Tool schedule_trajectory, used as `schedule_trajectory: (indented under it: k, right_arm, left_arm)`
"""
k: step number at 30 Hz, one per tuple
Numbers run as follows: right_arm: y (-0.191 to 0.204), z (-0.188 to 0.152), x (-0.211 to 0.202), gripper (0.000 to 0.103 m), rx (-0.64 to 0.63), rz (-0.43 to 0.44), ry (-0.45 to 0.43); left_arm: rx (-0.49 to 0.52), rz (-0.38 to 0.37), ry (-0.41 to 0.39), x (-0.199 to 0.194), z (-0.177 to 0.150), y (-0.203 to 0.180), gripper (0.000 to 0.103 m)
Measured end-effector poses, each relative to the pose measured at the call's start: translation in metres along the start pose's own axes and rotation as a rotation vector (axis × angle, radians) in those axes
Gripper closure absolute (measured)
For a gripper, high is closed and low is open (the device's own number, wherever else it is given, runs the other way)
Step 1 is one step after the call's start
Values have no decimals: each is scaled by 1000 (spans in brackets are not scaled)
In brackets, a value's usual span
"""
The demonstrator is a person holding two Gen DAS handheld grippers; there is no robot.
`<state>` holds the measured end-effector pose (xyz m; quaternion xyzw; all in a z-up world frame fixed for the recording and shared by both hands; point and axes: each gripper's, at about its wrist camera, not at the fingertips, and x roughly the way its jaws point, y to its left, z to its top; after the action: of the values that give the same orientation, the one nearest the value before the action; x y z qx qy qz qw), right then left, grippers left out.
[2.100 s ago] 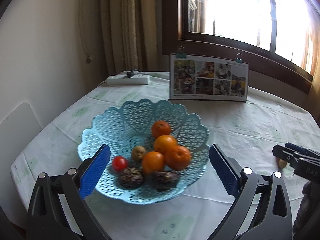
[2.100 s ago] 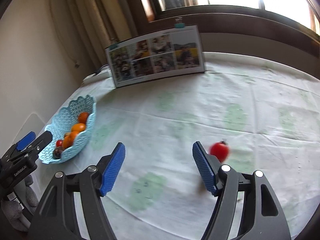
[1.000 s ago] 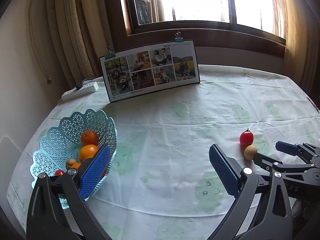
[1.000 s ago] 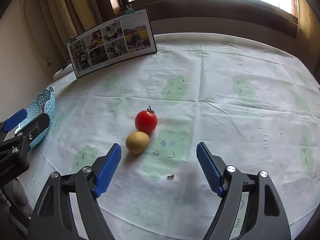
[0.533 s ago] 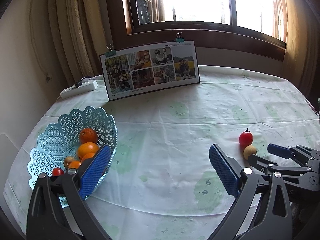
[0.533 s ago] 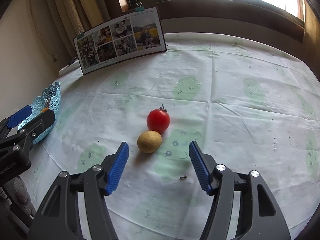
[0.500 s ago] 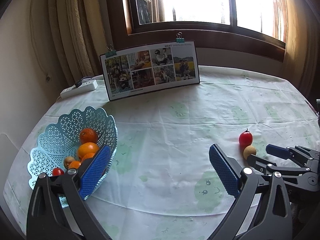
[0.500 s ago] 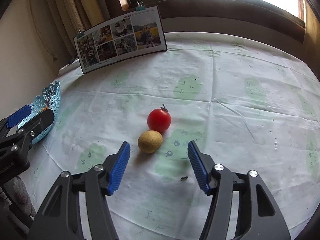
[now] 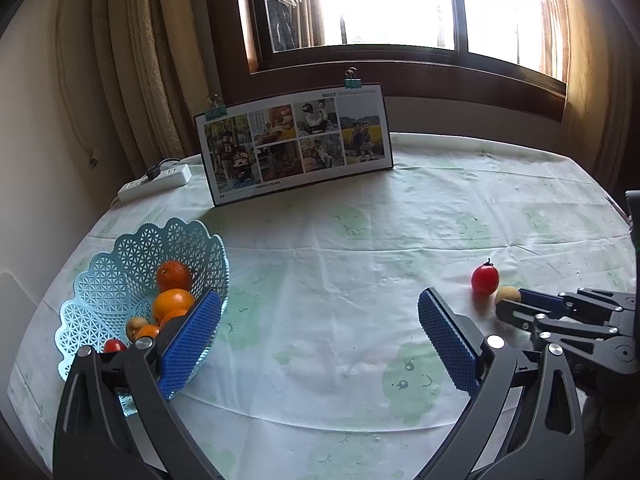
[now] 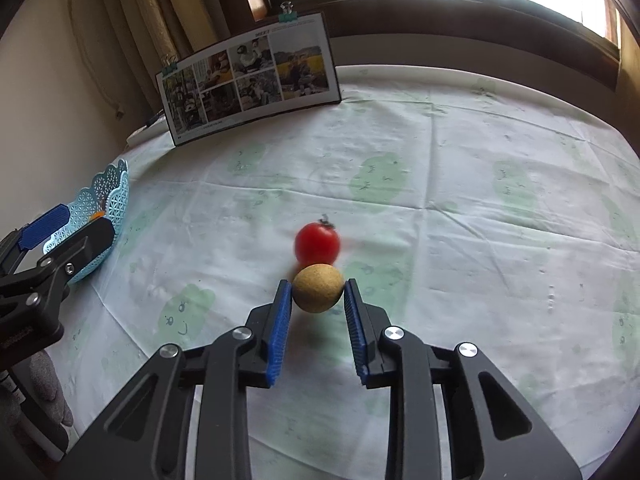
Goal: Organize fruits
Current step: 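Grasp the red tomato with the left tool while the right tool holds the yellow fruit, then carry the tomato over the basket with left tool while right tool holds yellow fruit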
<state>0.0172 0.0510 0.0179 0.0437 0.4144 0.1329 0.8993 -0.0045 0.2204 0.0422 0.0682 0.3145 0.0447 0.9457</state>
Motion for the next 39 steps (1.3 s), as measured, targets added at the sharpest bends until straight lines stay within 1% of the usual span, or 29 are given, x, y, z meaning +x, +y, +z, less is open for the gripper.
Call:
schedule_trajectory:
  k: [1,3,7,13,17,18,19,22,23,27,31,32,34,36,39]
  right_arm:
    - [-5,-1,-4,76,7,-5,-7]
    - [-18,-3,-13,76,29,-21,-22]
    - [-50,-3,-27,76,78,-67,-48]
    - [-85,-4,-39,76,128,-113,-67]
    - [-96,-4,-45,76,134,-130,-78]
    - [-97,-4,-46,76,136,-132,-80]
    - [-99,-4,-47,76,139,-134,-83]
    - [-103,-3,-51,76,146,-147,-90]
    - [-105,-3,-52,76,146,-155,-92]
    - [-107,-3,-55,76,146,-175,-101]
    - [-104,-3,-59,76,128,-219,-124]
    - [-104,-3,-60,76,124,-229,-129]
    - [-104,-2,-62,76,124,-236,-136]
    - [-105,-2,-63,76,126,-238,-140]
    - [-105,-3,-64,76,129,-237,-144]
  left_arm:
    - [4,-1,1,1,0,-2,3]
    - [1,-31,16,4,2,-6,3]
    - [13,-62,36,15,5,-20,3]
    - [68,-154,73,32,8,-60,3]
    - [126,-209,93,46,9,-91,3]
    - [134,-213,101,50,9,-96,5]
    - [140,-219,110,55,9,-101,10]
    - [144,-242,150,66,8,-112,17]
    - [141,-247,158,69,7,-113,18]
    - [126,-270,204,80,4,-118,30]
    - [108,-300,238,86,1,-119,39]
    - [109,-300,237,86,1,-120,40]
    - [114,-304,234,85,1,-122,47]
    - [120,-315,230,84,1,-124,51]
    - [124,-319,224,83,1,-127,66]
